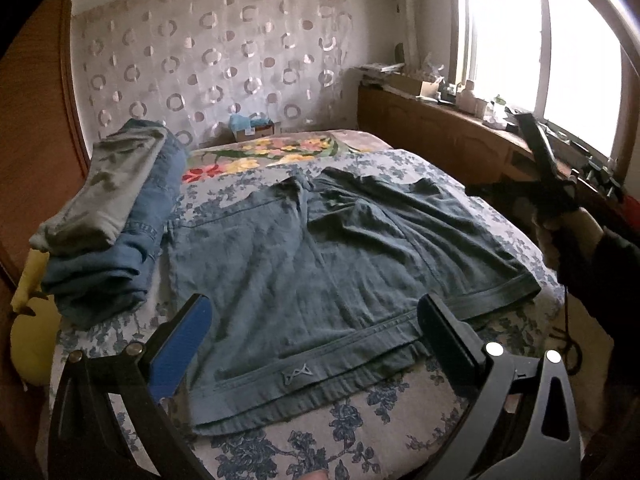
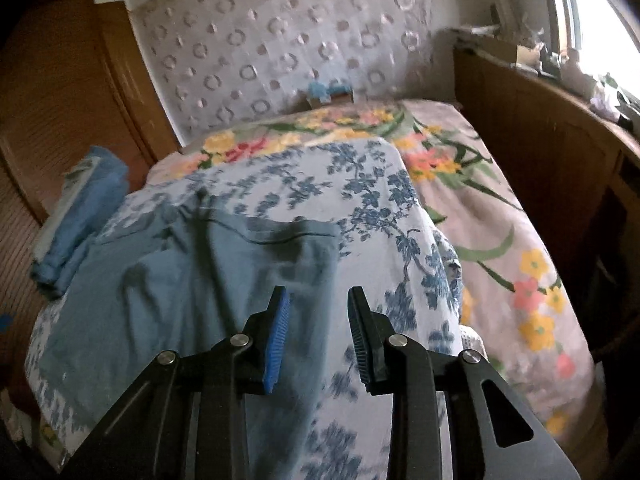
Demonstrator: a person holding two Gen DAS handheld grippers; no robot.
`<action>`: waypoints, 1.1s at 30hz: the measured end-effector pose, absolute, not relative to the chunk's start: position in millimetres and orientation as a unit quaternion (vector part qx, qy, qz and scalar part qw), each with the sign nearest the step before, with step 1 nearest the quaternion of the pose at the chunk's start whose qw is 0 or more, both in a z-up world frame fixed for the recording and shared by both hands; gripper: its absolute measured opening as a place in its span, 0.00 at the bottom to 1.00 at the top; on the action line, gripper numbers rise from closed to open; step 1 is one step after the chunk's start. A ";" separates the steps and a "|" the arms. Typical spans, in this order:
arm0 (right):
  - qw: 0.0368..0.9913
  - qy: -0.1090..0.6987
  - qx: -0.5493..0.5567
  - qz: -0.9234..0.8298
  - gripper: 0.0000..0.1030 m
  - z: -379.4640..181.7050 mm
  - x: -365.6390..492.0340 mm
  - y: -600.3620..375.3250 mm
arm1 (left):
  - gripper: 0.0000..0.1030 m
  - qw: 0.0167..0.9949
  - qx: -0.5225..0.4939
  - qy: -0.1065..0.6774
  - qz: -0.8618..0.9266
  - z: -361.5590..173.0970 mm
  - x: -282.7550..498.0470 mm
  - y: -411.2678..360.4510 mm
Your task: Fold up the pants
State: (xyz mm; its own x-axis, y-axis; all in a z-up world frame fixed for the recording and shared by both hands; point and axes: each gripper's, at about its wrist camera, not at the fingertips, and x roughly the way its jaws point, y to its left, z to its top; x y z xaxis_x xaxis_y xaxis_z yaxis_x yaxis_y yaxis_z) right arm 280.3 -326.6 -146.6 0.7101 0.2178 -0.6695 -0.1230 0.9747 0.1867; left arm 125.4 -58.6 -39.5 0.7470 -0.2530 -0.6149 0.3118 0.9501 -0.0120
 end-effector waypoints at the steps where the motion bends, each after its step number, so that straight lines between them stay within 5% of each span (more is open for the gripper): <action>1: 0.920 0.376 0.063 0.087 0.30 -146.2 286.0 -328.1 | 1.00 0.933 0.045 0.323 -0.151 -40.5 125.4 -58.2; 17: 0.898 0.421 0.069 0.106 0.30 -142.7 343.8 -325.2 | 1.00 0.925 0.040 0.349 -0.141 -61.9 125.9 -44.8; 22: 0.899 0.419 0.070 0.101 0.01 -137.7 348.3 -335.8 | 1.00 0.925 0.042 0.351 -0.138 -65.1 125.1 -41.8; 33: 0.911 0.407 0.051 0.030 0.01 -137.5 338.1 -350.0 | 1.00 0.921 0.027 0.366 -0.130 -75.9 124.3 -30.0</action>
